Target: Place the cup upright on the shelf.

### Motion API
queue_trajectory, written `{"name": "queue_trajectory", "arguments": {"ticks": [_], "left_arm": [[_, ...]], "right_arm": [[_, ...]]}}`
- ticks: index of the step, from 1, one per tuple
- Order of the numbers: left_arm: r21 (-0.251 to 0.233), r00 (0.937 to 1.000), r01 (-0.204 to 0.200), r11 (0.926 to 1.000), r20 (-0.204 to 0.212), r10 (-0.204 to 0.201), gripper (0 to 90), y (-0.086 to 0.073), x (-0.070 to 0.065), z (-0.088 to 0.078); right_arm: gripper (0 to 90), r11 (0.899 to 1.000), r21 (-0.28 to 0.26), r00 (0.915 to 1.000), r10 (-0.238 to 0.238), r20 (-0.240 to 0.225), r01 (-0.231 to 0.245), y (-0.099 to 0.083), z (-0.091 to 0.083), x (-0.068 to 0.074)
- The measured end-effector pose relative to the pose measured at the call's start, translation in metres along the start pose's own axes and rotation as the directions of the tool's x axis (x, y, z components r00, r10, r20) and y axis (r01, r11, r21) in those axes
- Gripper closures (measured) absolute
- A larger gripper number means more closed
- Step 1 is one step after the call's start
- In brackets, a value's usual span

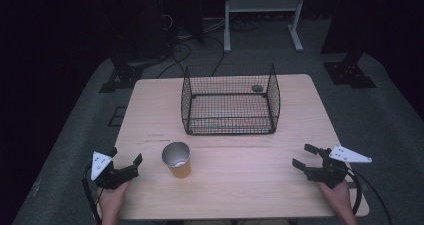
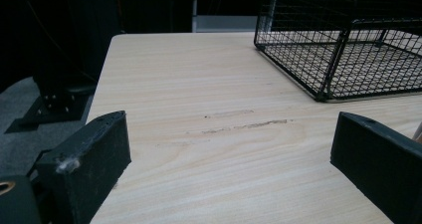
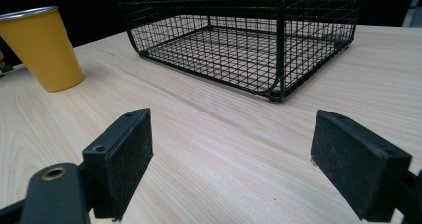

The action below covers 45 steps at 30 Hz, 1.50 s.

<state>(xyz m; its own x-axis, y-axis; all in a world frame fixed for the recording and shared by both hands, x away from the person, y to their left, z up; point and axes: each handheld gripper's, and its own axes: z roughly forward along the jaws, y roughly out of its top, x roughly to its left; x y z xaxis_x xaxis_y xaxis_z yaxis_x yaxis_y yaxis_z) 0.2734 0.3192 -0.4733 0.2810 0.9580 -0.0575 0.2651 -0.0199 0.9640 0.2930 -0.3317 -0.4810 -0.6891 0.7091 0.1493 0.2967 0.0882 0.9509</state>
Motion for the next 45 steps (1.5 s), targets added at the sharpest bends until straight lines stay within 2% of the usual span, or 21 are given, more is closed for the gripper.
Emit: {"name": "queue_trajectory", "arguments": {"ticks": [2,6,12,17,22,25,26,27,28,29,31,34,36,38,39,45], "left_arm": [[0.006,1.0,-0.006,1.0,0.004,0.006,1.6,0.0,-0.002,-0.001],[0.027,0.9984,-0.036,0.999,0.044,0.034,1.6,-0.002,-0.006,-0.003],[0.0,0.9938,-0.051,0.9987,0.099,0.051,1.6,-0.002,-0.014,-0.007],[-0.013,0.9873,-0.062,0.998,0.146,0.064,1.6,-0.003,-0.024,-0.01],[-0.015,0.9757,-0.076,0.997,0.205,0.077,1.6,-0.002,-0.031,-0.009],[-0.027,0.9669,-0.083,0.9962,0.24,0.087,1.6,-0.002,-0.035,-0.009],[-0.025,0.9617,-0.089,0.9957,0.258,0.093,1.6,-0.002,-0.038,-0.008],[-0.025,0.9617,-0.089,0.9957,0.258,0.093,1.6,-0.002,-0.038,-0.008],[-0.026,0.9588,-0.087,0.9959,0.269,0.091,1.6,-0.002,-0.04,-0.007],[-0.026,0.9535,-0.092,0.9954,0.286,0.096,1.6,-0.002,-0.042,-0.007],[-0.023,0.9469,-0.104,0.9943,0.303,0.106,1.6,-0.003,-0.047,-0.005],[-0.014,0.9276,-0.111,0.9937,0.357,0.109,1.6,-0.003,-0.052,-0.003],[-0.008,0.9083,-0.107,0.9942,0.406,0.101,1.6,-0.003,-0.054,-0.001],[-0.003,0.9003,-0.118,0.9931,0.422,0.108,1.6,-0.003,-0.057,0.0],[-0.003,0.8969,-0.129,0.9916,0.426,0.118,1.6,-0.003,-0.059,0.0],[-0.012,0.8856,-0.15,0.9887,0.443,0.139,1.6,-0.001,-0.069,0.005]], "right_arm": [[15.7,1.0,0.006,0.9999,-0.015,-0.001,0.015,0.0,0.001,0.001],[15.7,1.0,0.011,0.9998,-0.019,-0.003,0.019,0.0,0.001,0.002],[15.7,1.0,0.009,0.9999,-0.015,-0.003,0.015,0.0,0.001,0.002],[15.7,1.0,0.01,0.9999,-0.015,-0.003,0.015,0.0,0.001,0.001],[15.7,1.0,0.011,0.9999,-0.015,-0.003,0.015,0.0,0.001,0.002],[15.7,1.0,0.013,0.9999,-0.016,-0.002,0.016,0.0,0.001,0.002],[15.7,1.0,0.013,0.9999,-0.016,-0.001,0.016,0.0,0.002,0.002],[15.7,1.0,0.013,0.9999,-0.016,-0.001,0.016,0.0,0.002,0.002],[15.7,1.0,0.013,0.9999,-0.016,-0.001,0.016,0.0,0.001,0.002],[15.7,1.0,0.013,0.9999,-0.016,-0.001,0.016,0.0,0.001,0.002],[15.7,1.0,0.012,0.9999,-0.015,-0.001,0.015,0.0,0.001,0.002],[15.7,1.0,0.013,0.9999,-0.014,-0.001,0.014,0.0,0.001,0.002],[15.7,1.0,0.014,0.9999,-0.014,0.0,0.014,0.0,0.002,0.002],[15.7,1.0,0.013,0.9999,-0.013,0.002,0.013,0.0,0.002,0.001],[15.7,1.0,0.013,0.9999,-0.013,0.002,0.013,0.0,0.002,0.001],[15.7,1.0,0.015,0.9999,-0.013,0.004,0.013,0.0,0.002,0.002]]}}
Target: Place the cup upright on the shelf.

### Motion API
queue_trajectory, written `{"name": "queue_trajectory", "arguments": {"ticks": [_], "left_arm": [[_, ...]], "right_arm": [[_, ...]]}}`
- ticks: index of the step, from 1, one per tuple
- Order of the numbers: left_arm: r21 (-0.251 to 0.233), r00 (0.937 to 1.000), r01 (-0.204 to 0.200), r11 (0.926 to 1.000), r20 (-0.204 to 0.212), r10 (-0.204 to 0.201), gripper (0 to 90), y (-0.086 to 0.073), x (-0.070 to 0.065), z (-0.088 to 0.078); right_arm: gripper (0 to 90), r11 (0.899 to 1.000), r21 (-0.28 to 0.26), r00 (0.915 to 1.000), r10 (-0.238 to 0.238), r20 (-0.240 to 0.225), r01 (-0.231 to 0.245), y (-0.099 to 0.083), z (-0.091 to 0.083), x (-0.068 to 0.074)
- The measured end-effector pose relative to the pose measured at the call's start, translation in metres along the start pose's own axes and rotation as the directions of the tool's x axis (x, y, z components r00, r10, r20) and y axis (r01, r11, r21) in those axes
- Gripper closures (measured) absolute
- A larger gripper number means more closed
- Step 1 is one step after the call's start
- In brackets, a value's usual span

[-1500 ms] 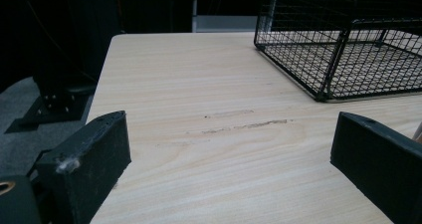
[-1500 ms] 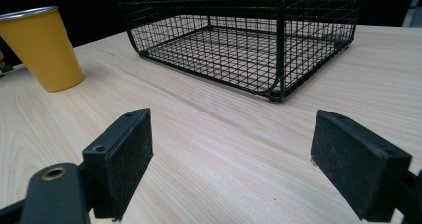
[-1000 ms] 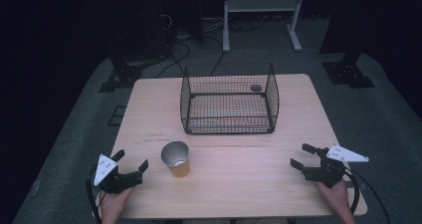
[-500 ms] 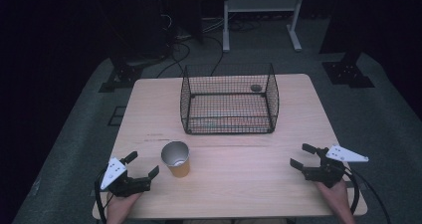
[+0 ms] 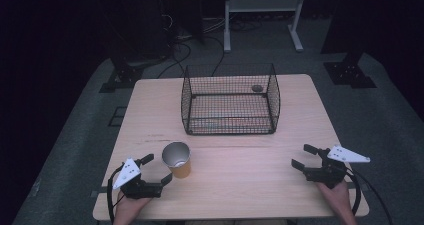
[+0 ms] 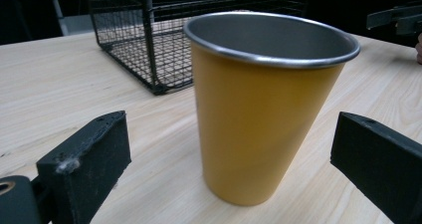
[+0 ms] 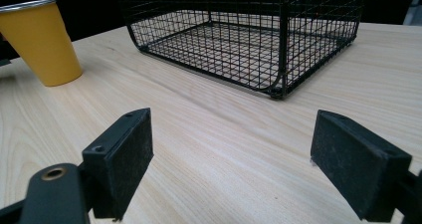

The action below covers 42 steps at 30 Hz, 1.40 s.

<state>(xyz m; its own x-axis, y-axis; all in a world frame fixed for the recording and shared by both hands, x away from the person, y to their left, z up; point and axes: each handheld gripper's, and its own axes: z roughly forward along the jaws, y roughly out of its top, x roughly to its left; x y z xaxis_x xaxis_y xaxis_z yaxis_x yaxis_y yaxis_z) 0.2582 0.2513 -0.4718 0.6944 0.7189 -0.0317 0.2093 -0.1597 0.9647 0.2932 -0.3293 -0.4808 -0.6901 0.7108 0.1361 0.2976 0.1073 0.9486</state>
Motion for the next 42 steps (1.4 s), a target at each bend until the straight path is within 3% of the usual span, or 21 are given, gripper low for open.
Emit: {"name": "queue_trajectory", "arguments": {"ticks": [8,17,26,32,36,42], "left_arm": [[0.032,0.9988,-0.047,0.9984,0.017,0.046,1.6,0.004,-0.009,0.015],[0.037,0.9974,-0.072,0.9967,-0.002,0.072,1.6,0.011,-0.014,0.027],[0.049,0.9972,-0.071,0.9963,-0.021,0.072,1.6,0.015,-0.014,0.037],[0.039,0.9963,-0.086,0.9955,-0.002,0.086,13.9,0.015,-0.014,0.039],[0.044,0.997,-0.077,0.9961,-0.002,0.077,14.7,0.016,-0.014,0.039],[0.039,0.9968,-0.075,0.9964,0.032,0.074,14.8,0.028,-0.014,0.041]], "right_arm": [[15.7,1.0,0.001,1.0,0.002,-0.001,-0.002,0.0,0.0,0.0],[15.7,1.0,0.001,1.0,0.002,-0.004,-0.002,0.0,0.0,0.0],[15.7,1.0,0.001,1.0,0.002,-0.007,-0.002,0.0,0.0,0.001],[15.7,1.0,0.001,1.0,0.002,-0.008,-0.002,0.0,0.001,0.001],[15.7,1.0,0.002,1.0,0.003,-0.007,-0.003,0.0,0.001,0.001],[15.7,1.0,0.002,1.0,0.005,-0.006,-0.005,0.0,0.001,0.0]]}}
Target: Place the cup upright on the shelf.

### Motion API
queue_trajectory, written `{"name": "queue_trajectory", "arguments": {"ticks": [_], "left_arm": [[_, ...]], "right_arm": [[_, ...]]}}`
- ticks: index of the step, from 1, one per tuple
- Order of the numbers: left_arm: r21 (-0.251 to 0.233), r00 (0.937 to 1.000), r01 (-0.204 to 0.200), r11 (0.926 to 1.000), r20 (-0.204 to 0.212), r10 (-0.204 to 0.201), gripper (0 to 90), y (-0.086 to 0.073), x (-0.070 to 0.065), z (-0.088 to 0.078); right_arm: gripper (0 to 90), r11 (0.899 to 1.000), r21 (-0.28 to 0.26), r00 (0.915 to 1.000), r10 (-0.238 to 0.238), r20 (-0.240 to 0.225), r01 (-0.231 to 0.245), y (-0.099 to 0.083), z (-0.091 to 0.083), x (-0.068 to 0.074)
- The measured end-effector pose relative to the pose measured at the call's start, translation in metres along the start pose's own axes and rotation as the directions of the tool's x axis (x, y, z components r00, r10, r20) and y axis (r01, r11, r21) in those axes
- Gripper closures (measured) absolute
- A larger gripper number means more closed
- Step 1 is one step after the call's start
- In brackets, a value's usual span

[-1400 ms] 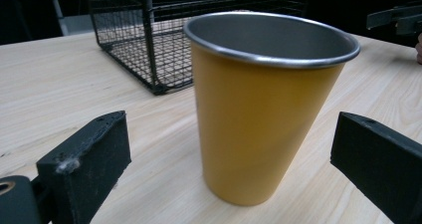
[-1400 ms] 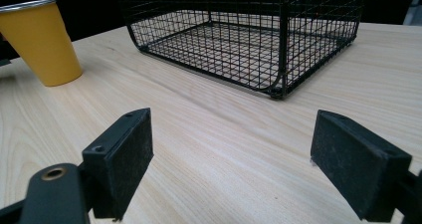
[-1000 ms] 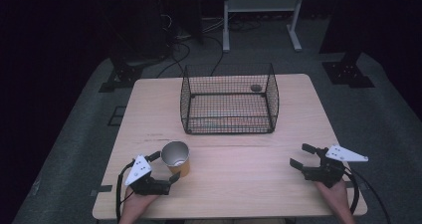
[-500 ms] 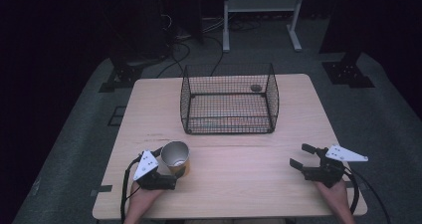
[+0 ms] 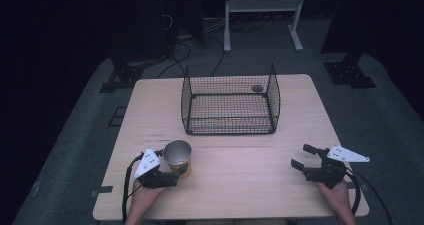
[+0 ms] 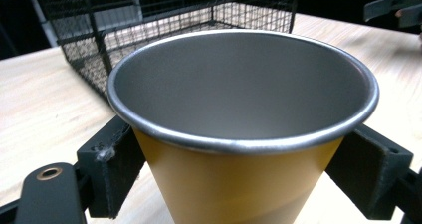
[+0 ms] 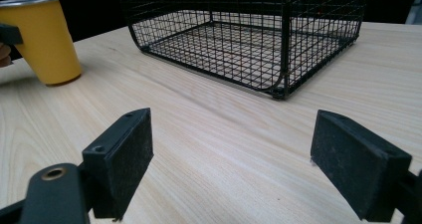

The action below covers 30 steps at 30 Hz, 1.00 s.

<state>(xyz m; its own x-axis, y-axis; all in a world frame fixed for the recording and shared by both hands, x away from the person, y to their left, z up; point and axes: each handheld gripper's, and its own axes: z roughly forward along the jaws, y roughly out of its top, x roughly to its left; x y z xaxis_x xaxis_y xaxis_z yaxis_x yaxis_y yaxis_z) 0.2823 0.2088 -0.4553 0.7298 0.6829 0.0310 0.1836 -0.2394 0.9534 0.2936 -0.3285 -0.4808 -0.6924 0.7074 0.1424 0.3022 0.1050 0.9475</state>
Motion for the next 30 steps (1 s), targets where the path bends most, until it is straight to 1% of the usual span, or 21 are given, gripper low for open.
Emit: {"name": "queue_trajectory", "arguments": {"ticks": [6,10,12,14,16,22,23,24,26,28,30], "left_arm": [[-0.035,0.9995,-0.002,0.9994,0.032,0.003,14.8,0.018,0.002,0.006],[-0.034,0.9988,0.002,0.9994,0.05,0.0,14.8,0.025,0.004,0.013],[-0.058,0.9982,0.014,0.9982,0.059,-0.011,14.8,0.027,0.004,0.016],[-0.059,0.9976,0.03,0.9978,0.065,-0.026,14.8,0.027,0.005,0.018],[-0.05,0.9979,0.026,0.9984,0.061,-0.023,14.8,0.029,0.005,0.019],[-0.071,0.9972,0.008,0.9974,0.075,-0.003,14.8,0.04,0.002,0.024],[-0.083,0.997,0.009,0.9965,0.077,-0.003,14.8,0.041,0.001,0.025],[-0.078,0.9966,0.01,0.9969,0.082,-0.003,14.8,0.043,0.001,0.026],[-0.053,0.9961,-0.008,0.9986,0.087,0.013,14.8,0.048,-0.002,0.03],[-0.055,0.9943,-0.028,0.9981,0.102,0.033,14.8,0.055,-0.006,0.034],[-0.062,0.992,-0.035,0.9975,0.119,0.042,14.8,0.063,-0.008,0.039]], "right_arm": [[15.7,1.0,0.0,1.0,0.0,0.001,0.0,0.0,0.0,0.0],[15.7,1.0,-0.001,1.0,0.0,0.0,0.0,0.0,0.0,0.0],[15.7,1.0,0.0,1.0,-0.001,0.0,0.001,0.0,0.0,0.0],[15.7,1.0,0.0,1.0,0.001,-0.001,-0.001,0.0,0.0,0.0],[15.7,1.0,0.0,1.0,0.001,-0.001,-0.001,0.0,0.0,0.0],[15.7,1.0,-0.002,1.0,0.002,-0.004,-0.002,0.0,0.0,0.0],[15.7,1.0,-0.001,1.0,0.001,-0.003,-0.001,0.0,0.0,0.0],[15.7,1.0,-0.001,1.0,0.002,-0.004,-0.002,0.0,0.0,0.0],[15.7,1.0,-0.002,1.0,0.0,-0.004,0.0,0.0,0.0,0.0],[15.7,1.0,-0.002,1.0,0.002,-0.005,-0.002,0.0,0.0,0.0],[15.7,1.0,-0.003,1.0,0.001,-0.005,-0.001,0.0,0.0,0.0]]}}
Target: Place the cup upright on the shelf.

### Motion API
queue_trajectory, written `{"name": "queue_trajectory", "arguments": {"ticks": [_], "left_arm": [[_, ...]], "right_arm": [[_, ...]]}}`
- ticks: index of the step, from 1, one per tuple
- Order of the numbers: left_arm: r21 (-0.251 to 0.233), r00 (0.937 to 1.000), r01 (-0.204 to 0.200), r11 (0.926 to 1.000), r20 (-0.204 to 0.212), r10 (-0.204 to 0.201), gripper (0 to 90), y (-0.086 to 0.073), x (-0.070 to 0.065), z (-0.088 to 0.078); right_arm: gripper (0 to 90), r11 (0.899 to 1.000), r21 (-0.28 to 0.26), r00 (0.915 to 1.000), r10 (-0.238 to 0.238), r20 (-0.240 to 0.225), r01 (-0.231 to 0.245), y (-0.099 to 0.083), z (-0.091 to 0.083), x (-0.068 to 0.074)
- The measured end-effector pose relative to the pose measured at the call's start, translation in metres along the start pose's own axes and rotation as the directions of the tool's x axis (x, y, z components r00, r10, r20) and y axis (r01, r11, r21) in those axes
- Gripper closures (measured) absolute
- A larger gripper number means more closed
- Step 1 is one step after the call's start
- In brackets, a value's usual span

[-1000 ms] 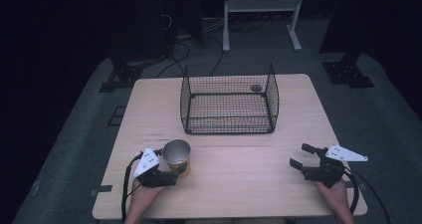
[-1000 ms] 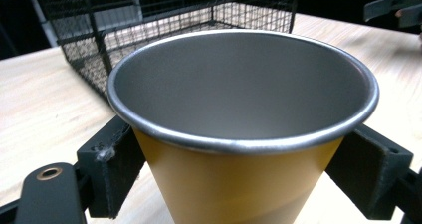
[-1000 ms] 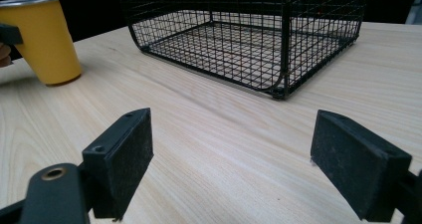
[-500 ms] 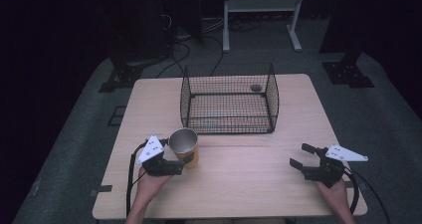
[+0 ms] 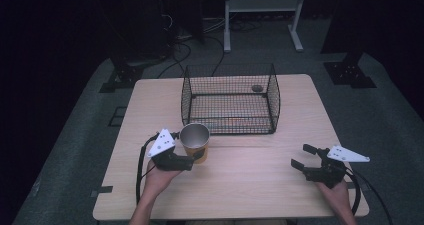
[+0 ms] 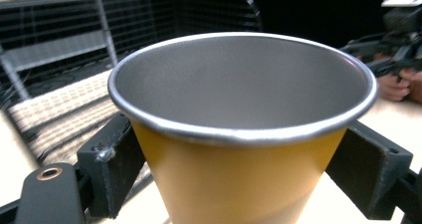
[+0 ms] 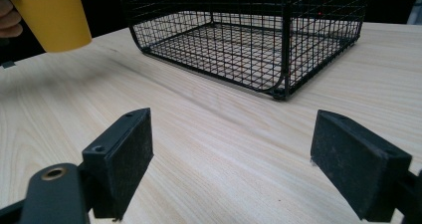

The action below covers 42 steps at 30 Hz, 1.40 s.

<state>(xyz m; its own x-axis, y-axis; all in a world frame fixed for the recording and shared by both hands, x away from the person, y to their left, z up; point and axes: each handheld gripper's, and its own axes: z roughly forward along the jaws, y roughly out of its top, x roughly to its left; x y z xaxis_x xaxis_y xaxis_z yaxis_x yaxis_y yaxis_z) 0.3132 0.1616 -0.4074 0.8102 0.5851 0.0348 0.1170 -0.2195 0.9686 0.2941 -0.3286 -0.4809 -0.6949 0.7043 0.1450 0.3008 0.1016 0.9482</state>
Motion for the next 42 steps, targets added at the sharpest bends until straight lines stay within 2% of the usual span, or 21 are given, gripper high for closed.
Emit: {"name": "queue_trajectory", "arguments": {"ticks": [7,16,19,22,31,42], "left_arm": [[-0.014,0.9989,-0.028,0.9995,0.037,0.028,14.8,0.02,-0.002,0.017],[-0.011,0.9975,-0.05,0.9987,0.05,0.05,14.8,0.041,0.005,0.03],[-0.014,0.9964,-0.044,0.9989,0.072,0.045,14.8,0.048,0.007,0.033],[-0.01,0.996,-0.055,0.9984,0.07,0.056,14.8,0.056,0.009,0.037],[-0.009,0.9952,-0.045,0.999,0.087,0.045,14.8,0.071,0.021,0.048],[0.003,0.9937,-0.057,0.9984,0.097,0.056,14.8,0.089,0.033,0.065]], "right_arm": [[15.7,1.0,0.001,1.0,-0.001,-0.002,0.001,0.0,0.0,0.0],[15.7,1.0,0.0,1.0,0.002,-0.004,-0.002,0.0,0.0,0.0],[15.7,1.0,-0.001,1.0,0.0,-0.006,0.0,0.0,0.0,0.0],[15.7,1.0,-0.002,1.0,0.003,-0.006,-0.003,0.0,0.0,0.0],[15.7,1.0,-0.001,1.0,0.004,-0.009,-0.004,0.0,0.0,0.0],[15.7,1.0,-0.001,1.0,0.001,-0.008,-0.001,0.0,0.0,0.0]]}}
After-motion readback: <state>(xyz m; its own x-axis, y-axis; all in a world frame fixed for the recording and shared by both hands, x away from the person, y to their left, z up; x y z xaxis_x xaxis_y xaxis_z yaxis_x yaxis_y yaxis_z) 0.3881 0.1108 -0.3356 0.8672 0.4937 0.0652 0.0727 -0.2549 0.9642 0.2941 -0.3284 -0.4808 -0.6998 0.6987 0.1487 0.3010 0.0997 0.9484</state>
